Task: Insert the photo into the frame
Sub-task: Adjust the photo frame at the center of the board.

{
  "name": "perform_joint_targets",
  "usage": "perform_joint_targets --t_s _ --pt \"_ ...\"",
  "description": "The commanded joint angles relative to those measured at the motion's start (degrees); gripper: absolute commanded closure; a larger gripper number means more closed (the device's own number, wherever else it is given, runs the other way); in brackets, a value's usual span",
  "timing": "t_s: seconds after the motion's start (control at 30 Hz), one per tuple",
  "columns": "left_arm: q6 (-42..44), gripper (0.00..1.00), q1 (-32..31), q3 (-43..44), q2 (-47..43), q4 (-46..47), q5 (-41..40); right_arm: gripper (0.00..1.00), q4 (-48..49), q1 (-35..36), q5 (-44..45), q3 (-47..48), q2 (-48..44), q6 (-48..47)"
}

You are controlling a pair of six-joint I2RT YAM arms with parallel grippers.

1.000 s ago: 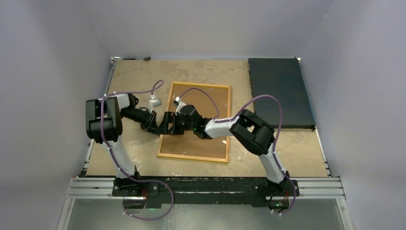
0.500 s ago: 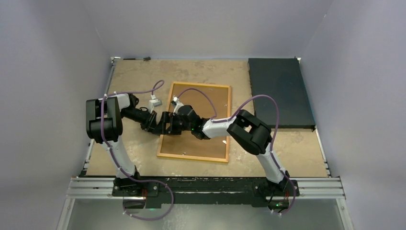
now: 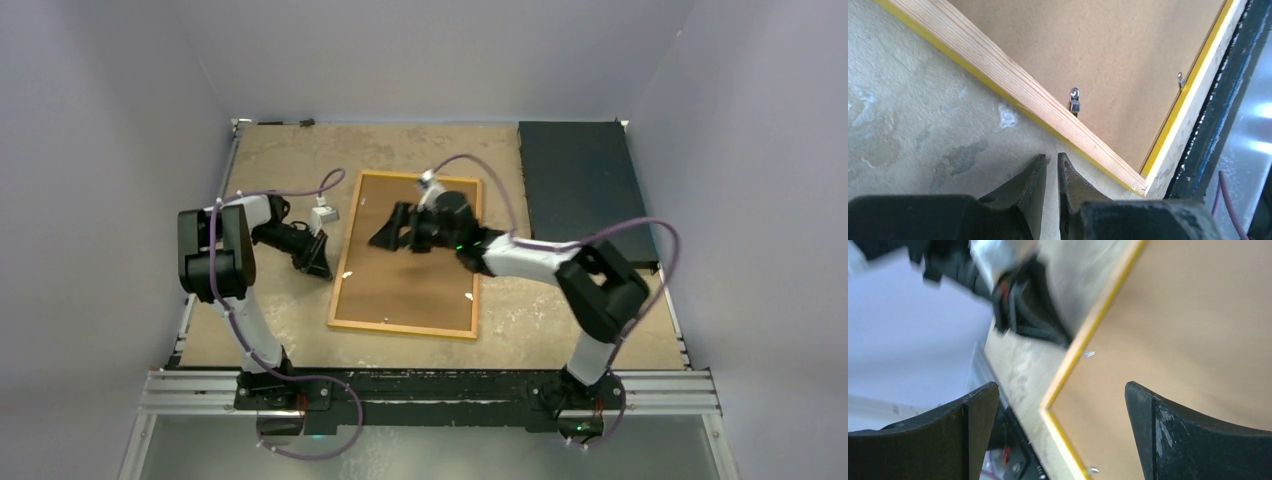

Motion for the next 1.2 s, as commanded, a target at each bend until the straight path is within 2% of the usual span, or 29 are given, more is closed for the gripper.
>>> perform_joint_targets --t_s 0.0,0.13,0.3,0.43,0.73,0.93,1.03,1.1,1.17 --pt "2.5 0.86 -2.1 -4.8 -5.9 5.7 -6.2 0.01 -5.4 -14.2 4.6 -8.9 -12.2 -7.1" --pt "1.1 0.87 -5.1 -8.7 -9.4 10.2 -9.8 0.01 -13.5 -21.2 11.7 -9.3 -13.7 -13.4" --pt "0.1 0.87 -7.5 -10.6 -11.6 12.4 -12.4 0.01 -14.8 -24.5 15.9 -8.0 -9.8 -16.4" --pt "0.1 0.87 -7.9 -11.5 -12.5 13.4 -13.5 0.01 -15.0 -25.3 15.6 -5.4 -4.9 -17.2" --pt "-1.7 0.87 -14.2 -13.1 -12.2 16.2 -14.3 0.01 -12.7 -25.7 11.7 1.1 2.3 -17.7" --pt "-4.0 0.87 -21.6 -12.9 -11.6 15.1 -12.0 0.01 -17.2 -25.5 17.5 5.1 0.4 -18.0" --pt "-1.4 0.86 -20.7 -11.7 -13.1 10.6 -12.8 0.01 -18.8 -25.4 20.9 4.9 -3.0 -17.1" --pt "1.0 0.85 -17.1 -9.3 -13.6 6.5 -13.0 0.01 -17.0 -25.4 22.9 4.9 -4.6 -17.7" --pt "2.8 0.84 -11.1 -4.2 -12.5 1.7 -11.3 0.01 -15.2 -24.9 21.2 5.3 -5.0 -17.2"
